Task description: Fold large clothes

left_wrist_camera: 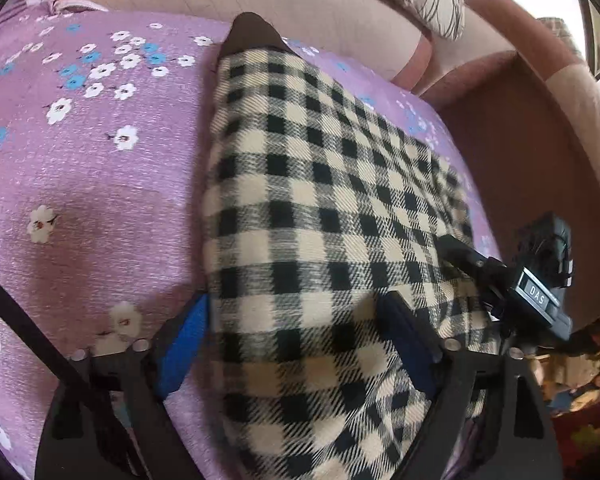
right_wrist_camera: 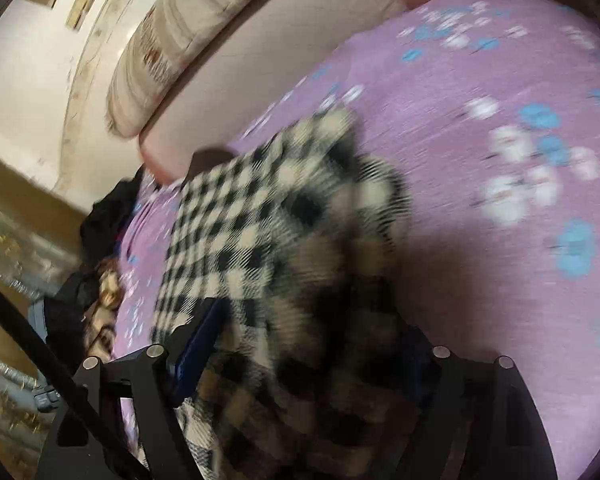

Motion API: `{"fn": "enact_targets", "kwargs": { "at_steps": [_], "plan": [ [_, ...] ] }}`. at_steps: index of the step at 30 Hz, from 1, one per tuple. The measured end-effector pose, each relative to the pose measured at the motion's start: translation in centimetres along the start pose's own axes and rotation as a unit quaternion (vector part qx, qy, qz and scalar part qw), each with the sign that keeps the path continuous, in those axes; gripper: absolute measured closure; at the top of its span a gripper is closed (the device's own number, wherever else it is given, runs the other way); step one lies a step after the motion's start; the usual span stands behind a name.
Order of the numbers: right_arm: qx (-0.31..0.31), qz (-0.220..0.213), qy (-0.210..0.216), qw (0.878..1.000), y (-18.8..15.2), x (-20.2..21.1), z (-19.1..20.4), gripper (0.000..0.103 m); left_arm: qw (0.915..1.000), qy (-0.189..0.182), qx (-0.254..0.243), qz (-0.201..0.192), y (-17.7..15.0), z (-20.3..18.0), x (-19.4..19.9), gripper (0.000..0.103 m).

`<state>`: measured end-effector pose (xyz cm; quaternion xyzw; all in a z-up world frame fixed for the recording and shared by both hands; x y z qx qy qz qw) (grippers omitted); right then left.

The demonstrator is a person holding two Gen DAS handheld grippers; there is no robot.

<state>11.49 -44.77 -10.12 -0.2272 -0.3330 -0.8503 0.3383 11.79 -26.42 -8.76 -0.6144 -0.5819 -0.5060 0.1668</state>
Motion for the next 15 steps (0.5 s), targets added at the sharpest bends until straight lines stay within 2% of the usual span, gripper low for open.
{"fn": "enact_targets", "kwargs": {
  "at_steps": [1,2,4,5,7,10,11,13,14,15],
  "plan": [
    [0.003,0.006,0.000,1.000,0.0,-0.7,0.4,0.045,0.9997,0.016,-0.019,0.002,-0.1,-0.4,-0.2,0.027],
    [0.005,0.009,-0.002,1.000,0.1,-1.1,0.8,0.049,0.9992,0.029,-0.029,0.002,-0.1,-0.5,0.0,0.034],
    [0.014,-0.001,0.005,1.000,0.8,-1.4,2.2,0.067,0.9992,0.029,-0.027,-0.002,0.2,-0.4,1.2,0.070],
    [0.019,-0.011,0.023,0.999,1.3,-0.9,3.3,0.070,0.9996,0.019,-0.021,-0.006,0.7,-0.3,2.3,0.074],
    [0.030,-0.030,0.051,0.998,2.0,0.3,4.8,0.075,0.9996,0.004,-0.019,-0.020,1.6,-0.2,4.1,0.077],
    [0.042,-0.052,0.073,0.995,2.6,1.4,6.5,0.076,0.9977,0.018,-0.038,-0.053,3.1,-0.6,6.5,0.077],
    [0.041,-0.053,0.063,0.996,2.7,1.1,6.5,0.075,0.9973,0.024,-0.041,-0.057,3.4,-0.6,6.6,0.077],
    [0.038,-0.044,-0.006,0.998,2.5,-0.2,5.1,0.060,0.9963,0.054,-0.039,-0.054,3.4,0.1,5.8,0.072],
    [0.035,-0.034,-0.045,0.998,2.2,-0.8,4.0,0.060,0.9949,0.083,-0.036,-0.044,3.0,0.7,4.8,0.071],
    [0.028,-0.022,-0.065,0.997,2.1,-1.0,3.2,0.060,0.9930,0.108,-0.035,-0.032,2.4,1.6,4.2,0.070]
  ]
}}
Point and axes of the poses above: each gripper's, at about its wrist camera, not at the fingertips, and x roughly against the way its jaws point, z to its left, y to its top, the point moved 7 cm from there along -x, roughly the way its jaws point, and after that the axes turned 1 degree about y, right-handed, at the moved point
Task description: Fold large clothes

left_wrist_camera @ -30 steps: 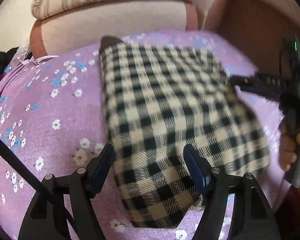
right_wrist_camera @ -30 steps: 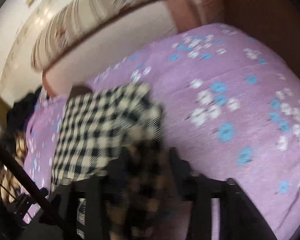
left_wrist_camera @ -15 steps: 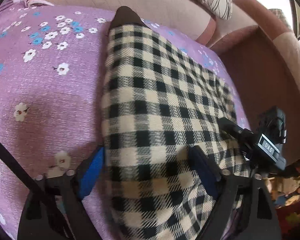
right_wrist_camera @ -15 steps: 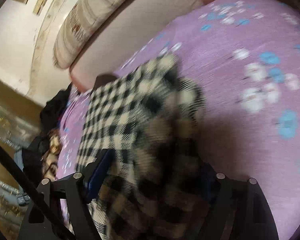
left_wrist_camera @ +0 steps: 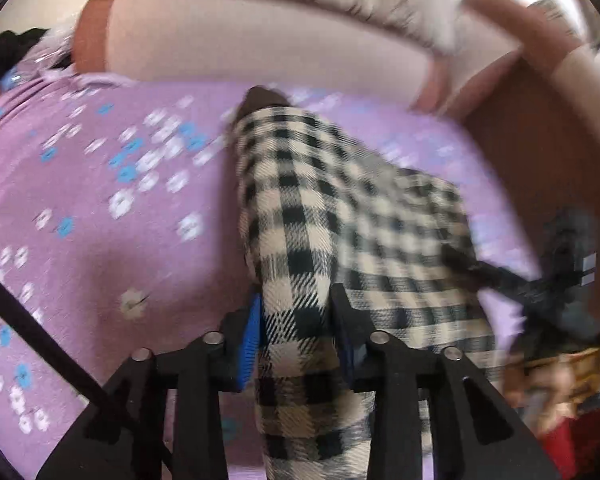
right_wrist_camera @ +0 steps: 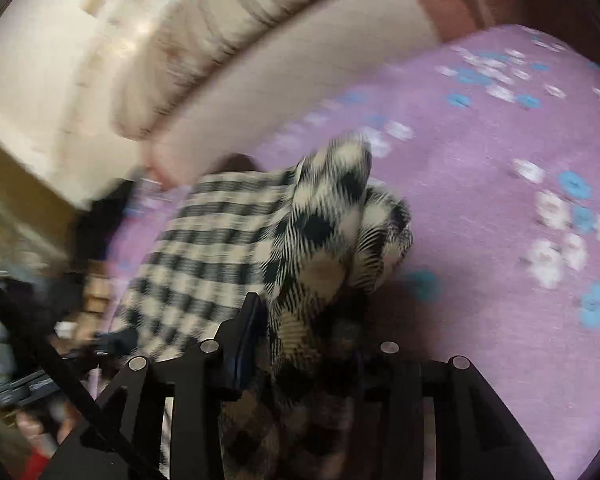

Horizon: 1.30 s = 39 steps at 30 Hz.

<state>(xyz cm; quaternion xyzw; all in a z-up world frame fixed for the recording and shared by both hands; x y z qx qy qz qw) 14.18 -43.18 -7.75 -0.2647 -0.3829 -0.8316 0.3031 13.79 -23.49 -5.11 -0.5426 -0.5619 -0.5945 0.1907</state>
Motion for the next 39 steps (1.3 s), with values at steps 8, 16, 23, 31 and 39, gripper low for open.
{"fn": "enact_targets", "kwargs": {
  "at_steps": [8,16,23,31,39],
  "plan": [
    [0.015,-0.118,-0.006,0.993,2.2,7.0,1.5,0.053,0.9991,0.014,0.007,-0.039,-3.0,0.4,4.1,0.070],
    [0.021,0.062,0.139,0.988,-4.1,1.0,6.0,0.063,0.9983,0.037,-0.041,-0.014,-5.1,-1.2,1.9,0.066],
    [0.019,0.012,0.058,0.998,-2.5,2.2,2.7,0.082,0.9989,0.037,-0.005,-0.027,-6.1,0.5,1.9,0.050],
    [0.008,0.063,0.091,0.994,-7.6,2.2,4.9,0.073,0.9985,0.041,0.029,-0.022,-10.2,1.8,3.1,0.049],
    [-0.039,0.086,0.040,0.995,-15.8,4.7,4.2,0.067,0.9919,0.119,0.005,-0.045,-14.0,3.0,8.4,0.043]
  ]
}}
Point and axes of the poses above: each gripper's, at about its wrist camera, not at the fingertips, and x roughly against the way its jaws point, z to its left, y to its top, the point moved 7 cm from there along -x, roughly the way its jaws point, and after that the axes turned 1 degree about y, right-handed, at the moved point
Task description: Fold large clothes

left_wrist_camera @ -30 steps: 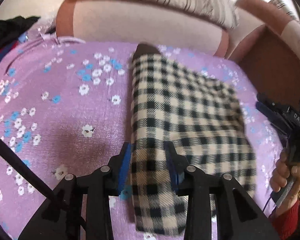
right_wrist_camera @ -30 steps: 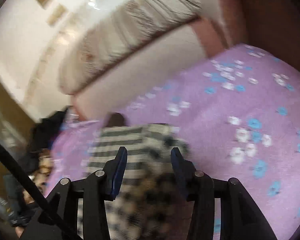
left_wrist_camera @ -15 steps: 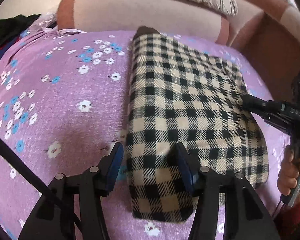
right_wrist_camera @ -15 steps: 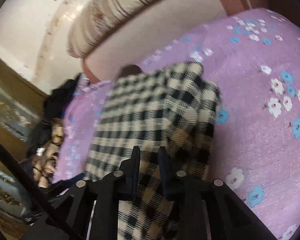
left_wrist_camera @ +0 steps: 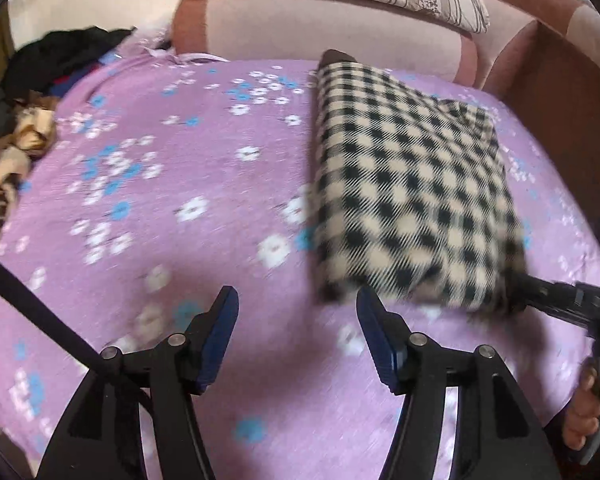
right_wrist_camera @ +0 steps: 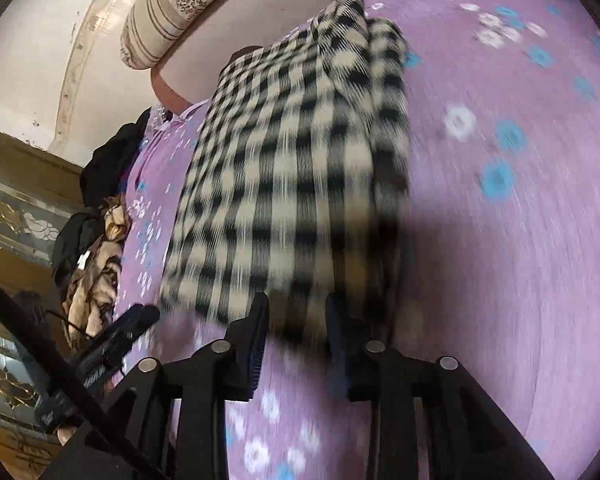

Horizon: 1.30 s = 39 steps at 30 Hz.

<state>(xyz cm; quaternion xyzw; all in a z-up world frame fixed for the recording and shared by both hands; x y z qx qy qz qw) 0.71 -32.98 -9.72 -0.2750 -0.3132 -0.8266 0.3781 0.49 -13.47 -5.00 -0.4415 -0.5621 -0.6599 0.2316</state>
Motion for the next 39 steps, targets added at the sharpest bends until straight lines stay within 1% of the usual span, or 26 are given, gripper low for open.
{"fn": "enact_targets", "kwargs": {
  "at_steps": [2,3,4,5,6,8,10,12,13,16,18,19,21,23,26,28,32,39],
  "plan": [
    [0.002,-0.011,0.003,1.000,-2.5,1.0,0.0,0.065,0.9998,0.014,-0.005,-0.014,-0.9,1.0,1.6,0.042],
    [0.008,-0.022,0.000,1.000,-3.8,1.8,-0.1,0.062,0.9993,0.026,-0.008,-0.025,-1.4,1.4,2.7,0.040],
    [0.013,-0.039,-0.008,0.999,-5.2,2.6,-0.2,0.060,0.9984,0.039,-0.013,-0.040,-1.7,1.7,3.9,0.036],
    [0.017,-0.055,-0.014,0.998,-6.0,3.2,-0.2,0.060,0.9969,0.051,-0.015,-0.057,-2.1,1.9,5.1,0.033],
    [0.020,-0.072,-0.023,0.997,-6.8,3.9,0.1,0.059,0.9952,0.063,-0.016,-0.074,-2.3,2.2,6.2,0.028],
    [0.035,-0.096,-0.050,0.994,-8.1,5.5,0.2,0.056,0.9885,0.087,-0.011,-0.123,-2.5,2.7,9.0,0.021],
    [0.049,-0.118,-0.086,0.988,-9.0,6.4,0.7,0.053,0.9800,0.102,0.001,-0.171,-2.7,3.1,11.7,0.004],
    [0.059,-0.130,-0.113,0.983,-9.7,7.0,0.8,0.053,0.9707,0.114,0.021,-0.210,-2.9,3.4,14.3,0.001],
    [0.065,-0.136,-0.125,0.981,-10.1,7.3,0.9,0.053,0.9679,0.113,0.031,-0.222,-3.0,3.5,15.2,0.001],
    [0.084,-0.146,-0.152,0.974,-10.9,8.0,1.4,0.050,0.9671,0.082,0.056,-0.234,-3.4,3.4,17.4,0.001],
    [0.097,-0.148,-0.161,0.971,-11.7,8.3,1.9,0.048,0.9643,0.086,0.062,-0.243,-3.8,3.2,18.3,0.001],
    [0.105,-0.147,-0.166,0.969,-12.1,8.2,2.5,0.048,0.9640,0.090,0.060,-0.243,-4.0,2.9,18.5,0.001],
    [0.121,-0.146,-0.175,0.966,-12.8,8.3,3.0,0.047,0.9664,0.092,0.049,-0.235,-4.6,2.1,18.4,0.001],
    [0.137,-0.144,-0.184,0.963,-13.3,8.4,3.4,0.045,0.9702,0.089,0.031,-0.223,-5.1,1.1,17.9,0.001],
    [0.153,-0.141,-0.199,0.958,-13.6,8.3,3.7,0.043,0.9733,0.086,0.007,-0.213,-5.5,0.0,17.2,0.001],
    [0.158,-0.139,-0.205,0.956,-13.6,8.3,3.8,0.042,0.9768,0.077,-0.001,-0.200,-5.8,-0.7,16.5,0.001],
    [0.156,-0.132,-0.209,0.956,-13.3,7.9,3.5,0.041,0.9843,0.055,0.008,-0.168,-6.3,-1.1,15.1,0.001],
    [0.147,-0.119,-0.221,0.957,-12.9,7.0,2.8,0.040,0.9928,0.045,0.011,-0.110,-7.3,-1.4,12.1,0.001]
  ]
}}
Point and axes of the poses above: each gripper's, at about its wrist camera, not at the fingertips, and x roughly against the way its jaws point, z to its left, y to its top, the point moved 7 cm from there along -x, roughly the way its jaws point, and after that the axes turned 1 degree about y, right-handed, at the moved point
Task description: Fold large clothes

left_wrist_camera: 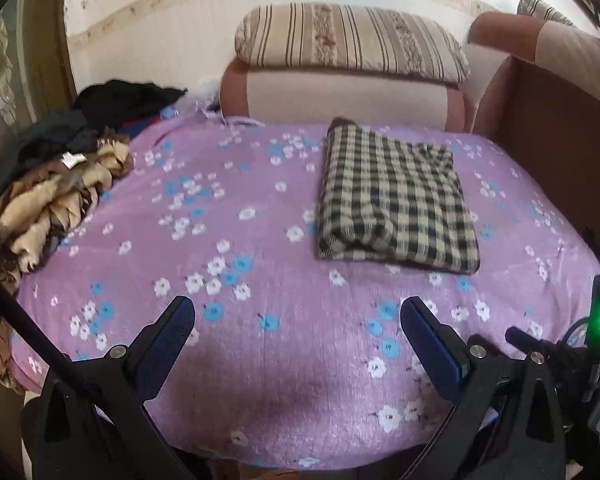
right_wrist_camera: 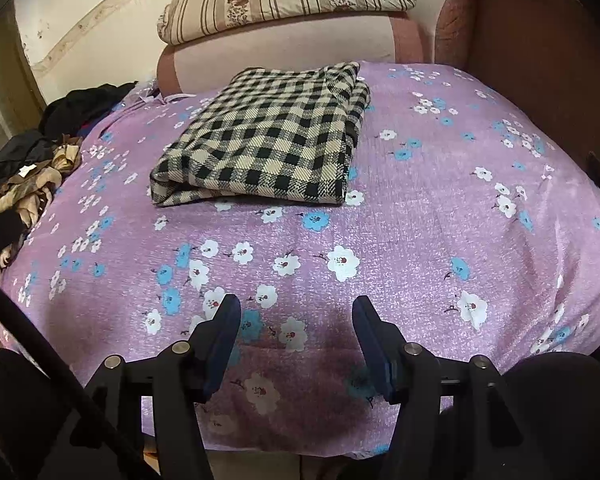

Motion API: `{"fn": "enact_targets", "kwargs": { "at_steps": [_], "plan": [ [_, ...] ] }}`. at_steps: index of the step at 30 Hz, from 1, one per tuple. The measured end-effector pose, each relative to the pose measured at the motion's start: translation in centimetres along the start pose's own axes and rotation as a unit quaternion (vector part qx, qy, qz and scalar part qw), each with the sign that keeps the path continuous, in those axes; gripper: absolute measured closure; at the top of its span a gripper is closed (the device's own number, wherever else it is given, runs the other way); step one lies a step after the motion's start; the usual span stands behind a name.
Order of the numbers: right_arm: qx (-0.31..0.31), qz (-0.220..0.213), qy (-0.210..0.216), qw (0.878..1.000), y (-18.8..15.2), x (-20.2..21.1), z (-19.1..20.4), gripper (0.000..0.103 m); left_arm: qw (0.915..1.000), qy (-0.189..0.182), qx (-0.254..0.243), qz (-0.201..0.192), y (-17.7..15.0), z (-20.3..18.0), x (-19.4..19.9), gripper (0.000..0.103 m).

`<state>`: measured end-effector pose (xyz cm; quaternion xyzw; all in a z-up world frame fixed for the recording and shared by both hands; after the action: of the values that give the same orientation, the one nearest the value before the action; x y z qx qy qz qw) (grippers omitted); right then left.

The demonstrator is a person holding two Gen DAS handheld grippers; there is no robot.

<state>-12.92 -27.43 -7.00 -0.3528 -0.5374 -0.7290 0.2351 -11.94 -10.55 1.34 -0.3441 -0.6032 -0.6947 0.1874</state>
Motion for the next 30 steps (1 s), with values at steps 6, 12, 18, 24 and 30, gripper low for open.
{"fn": "enact_targets", "kwargs": {
  "at_steps": [6,12,18,24,30],
  "plan": [
    [0.006,0.011,-0.016,1.000,0.0,-0.9,-0.1,0.038,0.9994,-0.011,-0.003,0.034,-1.2,-0.6,-1.6,0.001],
    [0.006,0.021,-0.031,0.999,0.1,-1.6,-0.4,0.038,0.9984,-0.013,-0.007,0.054,-1.8,-0.8,-2.6,0.001],
    [-0.001,0.029,-0.045,0.999,0.1,-1.9,-0.8,0.037,0.9973,-0.022,-0.015,0.069,-2.5,-1.4,-3.0,0.001],
    [0.001,0.032,-0.051,0.998,0.1,-1.9,-0.7,0.037,0.9966,-0.028,-0.020,0.075,-2.9,-1.8,-3.1,0.001],
    [0.011,0.031,-0.054,0.998,0.2,-1.6,-0.1,0.035,0.9958,-0.032,-0.021,0.083,-3.4,-2.0,-3.1,0.001]
  ]
}}
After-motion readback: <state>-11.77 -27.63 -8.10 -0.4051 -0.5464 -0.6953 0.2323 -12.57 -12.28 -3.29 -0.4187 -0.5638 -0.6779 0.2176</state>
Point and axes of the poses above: each gripper's, at about its wrist camera, not at the fingertips, and x roughly against the way its jaws point, z to its left, y to its top, the point moved 7 cm from there along -x, roughly the way its jaws point, and after that the axes turned 1 degree about y, right-handed, at the moved point
